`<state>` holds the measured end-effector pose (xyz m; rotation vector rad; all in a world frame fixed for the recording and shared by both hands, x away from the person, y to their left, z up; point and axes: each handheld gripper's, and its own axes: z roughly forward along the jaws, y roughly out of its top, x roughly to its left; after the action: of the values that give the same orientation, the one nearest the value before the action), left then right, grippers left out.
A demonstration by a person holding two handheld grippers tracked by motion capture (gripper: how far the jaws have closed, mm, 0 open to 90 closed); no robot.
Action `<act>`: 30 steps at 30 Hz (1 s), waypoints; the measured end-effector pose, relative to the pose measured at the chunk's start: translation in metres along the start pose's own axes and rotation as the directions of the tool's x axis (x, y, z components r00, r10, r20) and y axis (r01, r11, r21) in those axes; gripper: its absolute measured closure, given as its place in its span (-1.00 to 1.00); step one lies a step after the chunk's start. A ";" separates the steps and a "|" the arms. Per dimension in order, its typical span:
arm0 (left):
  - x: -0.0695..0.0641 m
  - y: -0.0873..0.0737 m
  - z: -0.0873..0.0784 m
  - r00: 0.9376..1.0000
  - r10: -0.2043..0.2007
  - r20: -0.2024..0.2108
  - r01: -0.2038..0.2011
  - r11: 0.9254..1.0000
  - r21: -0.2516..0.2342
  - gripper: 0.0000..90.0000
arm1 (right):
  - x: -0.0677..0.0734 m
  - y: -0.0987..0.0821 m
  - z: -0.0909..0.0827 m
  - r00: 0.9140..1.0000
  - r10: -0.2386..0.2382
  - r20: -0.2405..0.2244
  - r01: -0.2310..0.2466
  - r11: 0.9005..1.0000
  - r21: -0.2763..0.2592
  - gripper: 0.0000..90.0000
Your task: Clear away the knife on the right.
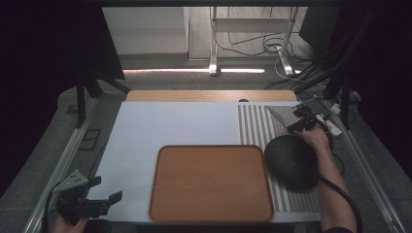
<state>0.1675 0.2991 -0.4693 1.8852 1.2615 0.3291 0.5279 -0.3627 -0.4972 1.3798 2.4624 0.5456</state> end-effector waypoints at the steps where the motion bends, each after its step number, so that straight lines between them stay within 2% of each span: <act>1: 0.000 0.000 0.000 1.000 0.000 0.000 0.000 1.000 0.000 -0.96 | 0.000 0.000 -0.001 1.000 0.000 0.011 0.000 1.000 0.003 0.79; 3: 0.000 0.000 0.000 1.000 -0.001 0.001 0.001 1.000 -0.001 -0.96 | -0.001 0.000 -0.001 1.000 -0.001 0.018 0.001 1.000 0.003 0.79; 6: 0.000 0.000 0.000 1.000 -0.002 0.001 0.002 1.000 -0.003 -0.96 | -0.007 -0.003 -0.006 0.999 0.023 0.036 -0.023 1.000 -0.008 0.79; 13: 0.000 0.000 0.000 1.000 0.000 -0.001 0.000 1.000 -0.002 -0.96 | -0.015 -0.007 -0.016 0.998 0.052 0.044 -0.051 0.998 -0.028 0.79; 19: 0.000 0.000 0.000 1.000 0.002 -0.002 -0.002 1.000 -0.003 -0.96 | -0.025 -0.014 -0.027 0.994 0.073 0.081 -0.071 0.997 -0.026 0.79; 24: -0.001 0.000 0.000 1.000 0.007 -0.003 -0.007 1.000 -0.002 -0.96 | -0.027 -0.017 -0.032 0.993 0.097 0.068 -0.095 0.995 -0.037 0.79; 30: -0.001 0.000 0.000 1.000 0.006 -0.003 -0.006 1.000 -0.004 -0.96 | -0.018 -0.014 -0.041 0.994 0.101 0.042 -0.098 0.993 -0.067 0.79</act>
<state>0.1671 0.2985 -0.4689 1.8866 1.2564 0.3378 0.5105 -0.3925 -0.4661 1.4789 2.3286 0.6038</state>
